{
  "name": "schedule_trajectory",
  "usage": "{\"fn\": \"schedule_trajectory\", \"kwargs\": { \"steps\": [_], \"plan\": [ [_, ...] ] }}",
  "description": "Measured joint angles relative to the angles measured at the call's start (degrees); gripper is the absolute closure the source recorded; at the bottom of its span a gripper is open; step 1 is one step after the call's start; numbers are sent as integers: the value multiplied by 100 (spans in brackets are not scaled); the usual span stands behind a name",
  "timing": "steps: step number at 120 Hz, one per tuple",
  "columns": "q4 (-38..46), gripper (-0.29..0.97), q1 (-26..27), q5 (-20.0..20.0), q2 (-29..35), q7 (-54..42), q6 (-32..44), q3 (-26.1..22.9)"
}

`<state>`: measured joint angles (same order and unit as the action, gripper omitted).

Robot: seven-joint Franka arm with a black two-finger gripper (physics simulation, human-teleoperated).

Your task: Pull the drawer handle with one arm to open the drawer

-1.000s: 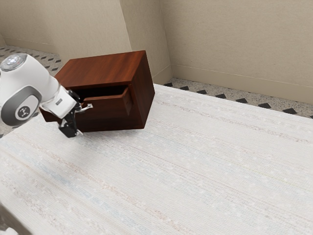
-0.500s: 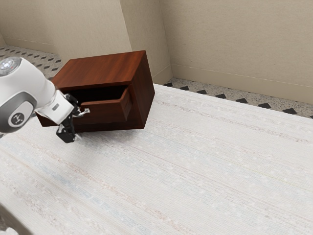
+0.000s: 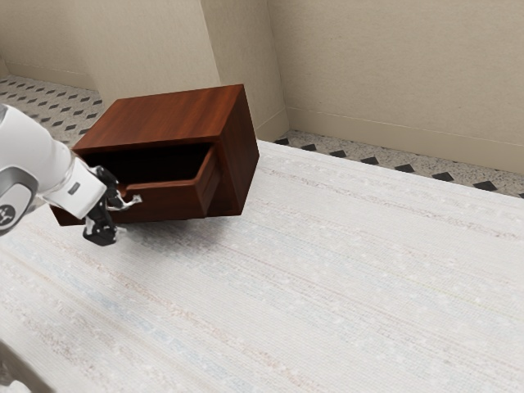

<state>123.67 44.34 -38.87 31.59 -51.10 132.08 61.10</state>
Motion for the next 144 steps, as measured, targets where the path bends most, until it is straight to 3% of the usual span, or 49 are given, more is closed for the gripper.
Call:
{"fn": "schedule_trajectory", "kwargs": {
  "steps": [17, 32, 62, 85, 144],
  "plan": [
    [65, 54, -146, -75, 74, 57, 11, -129],
    [161, 30, -256, -109, 203, 71, -2, -144],
    [254, 5, -322, -124, 234, 96, 1, -252],
    [458, 2, -680, -123, 270, 140, 6, -615],
    [802, 0, -849, -208, 611, 250, 104, -707]
  ]
}}
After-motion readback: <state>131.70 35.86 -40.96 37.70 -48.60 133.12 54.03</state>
